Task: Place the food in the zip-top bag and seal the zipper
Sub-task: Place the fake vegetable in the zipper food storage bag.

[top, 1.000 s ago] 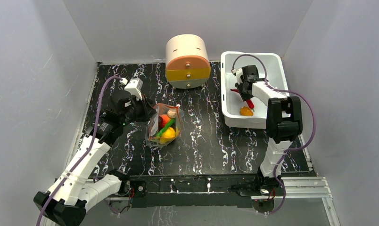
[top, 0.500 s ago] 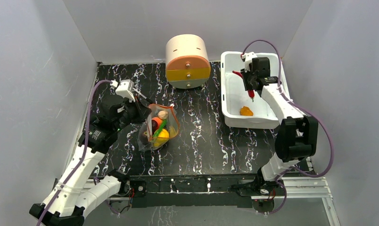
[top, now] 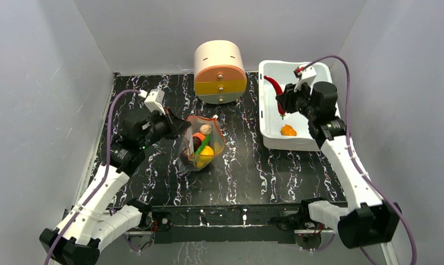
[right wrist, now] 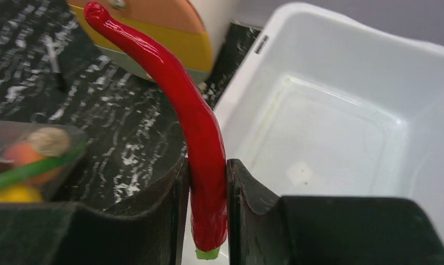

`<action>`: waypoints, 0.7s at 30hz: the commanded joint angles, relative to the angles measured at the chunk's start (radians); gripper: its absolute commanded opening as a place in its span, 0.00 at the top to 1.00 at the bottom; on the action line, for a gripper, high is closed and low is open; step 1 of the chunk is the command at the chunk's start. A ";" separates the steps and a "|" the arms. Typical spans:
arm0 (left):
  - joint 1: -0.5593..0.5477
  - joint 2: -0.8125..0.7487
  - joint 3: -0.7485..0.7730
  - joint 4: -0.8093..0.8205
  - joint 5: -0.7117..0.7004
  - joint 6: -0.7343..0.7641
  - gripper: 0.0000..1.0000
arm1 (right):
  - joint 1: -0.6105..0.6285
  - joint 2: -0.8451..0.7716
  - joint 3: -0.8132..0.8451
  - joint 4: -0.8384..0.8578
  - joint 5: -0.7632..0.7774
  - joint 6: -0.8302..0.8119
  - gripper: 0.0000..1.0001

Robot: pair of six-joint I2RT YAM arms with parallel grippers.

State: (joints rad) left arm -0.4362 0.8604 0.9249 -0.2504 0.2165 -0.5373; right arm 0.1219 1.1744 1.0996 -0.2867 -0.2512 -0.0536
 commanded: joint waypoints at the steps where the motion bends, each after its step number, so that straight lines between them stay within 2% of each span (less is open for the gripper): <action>1: -0.004 0.031 0.006 0.182 0.080 -0.011 1.00 | 0.069 -0.145 -0.089 0.215 -0.137 0.106 0.85; 8: -0.004 0.050 -0.025 0.168 0.123 0.024 1.00 | 0.186 -0.278 -0.147 0.209 -0.207 0.178 0.84; 14: -0.004 -0.012 -0.111 0.183 0.122 0.005 1.00 | 0.243 -0.362 -0.221 0.268 -0.276 0.241 0.84; 21: -0.004 -0.020 -0.119 0.161 0.115 0.014 1.00 | 0.311 -0.344 -0.256 0.383 -0.314 0.298 0.83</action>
State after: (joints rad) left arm -0.4362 0.8604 0.7910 -0.1120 0.3145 -0.5327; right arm 0.3920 0.8181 0.8425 -0.0406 -0.5301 0.2001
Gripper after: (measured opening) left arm 0.010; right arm 0.245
